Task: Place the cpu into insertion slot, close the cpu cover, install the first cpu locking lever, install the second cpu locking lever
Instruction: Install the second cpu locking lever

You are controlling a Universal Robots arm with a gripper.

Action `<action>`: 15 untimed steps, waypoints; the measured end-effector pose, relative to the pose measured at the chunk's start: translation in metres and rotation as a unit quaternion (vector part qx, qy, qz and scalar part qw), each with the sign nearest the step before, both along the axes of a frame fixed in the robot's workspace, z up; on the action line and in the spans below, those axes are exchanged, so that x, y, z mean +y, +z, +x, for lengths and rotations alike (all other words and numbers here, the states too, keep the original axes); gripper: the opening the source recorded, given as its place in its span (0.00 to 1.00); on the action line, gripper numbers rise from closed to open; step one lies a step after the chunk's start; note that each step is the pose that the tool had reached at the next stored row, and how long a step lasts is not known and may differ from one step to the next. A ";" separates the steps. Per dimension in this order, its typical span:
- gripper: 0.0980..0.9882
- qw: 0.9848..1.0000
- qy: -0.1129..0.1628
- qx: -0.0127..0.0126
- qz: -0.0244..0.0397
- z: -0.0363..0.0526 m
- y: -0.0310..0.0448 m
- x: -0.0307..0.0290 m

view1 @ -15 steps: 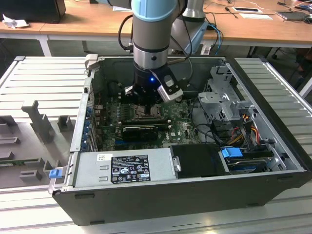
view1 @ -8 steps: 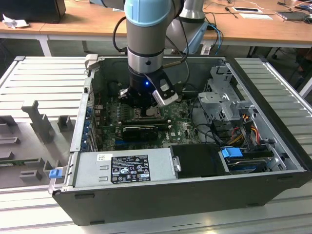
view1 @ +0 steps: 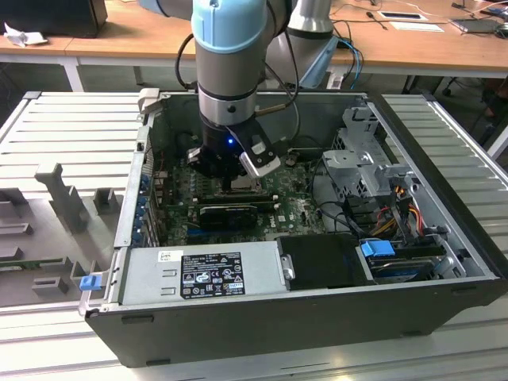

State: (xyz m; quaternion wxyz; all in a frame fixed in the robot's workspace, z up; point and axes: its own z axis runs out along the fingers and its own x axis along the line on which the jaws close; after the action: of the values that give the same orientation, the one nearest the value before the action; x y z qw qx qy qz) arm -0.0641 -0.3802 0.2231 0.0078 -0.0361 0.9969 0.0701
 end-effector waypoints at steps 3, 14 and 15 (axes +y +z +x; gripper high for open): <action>0.01 1.000 0.000 0.000 0.002 -0.0001 -0.0041 0.0000; 0.01 0.999 0.002 -0.001 0.032 -0.0086 -0.0081 -0.0083; 0.01 0.999 0.002 -0.001 0.034 -0.0086 -0.0084 -0.0095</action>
State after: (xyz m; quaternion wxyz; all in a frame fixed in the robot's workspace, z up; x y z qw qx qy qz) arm -0.0727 -0.3898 0.2147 0.0101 -0.0377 0.9938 0.1041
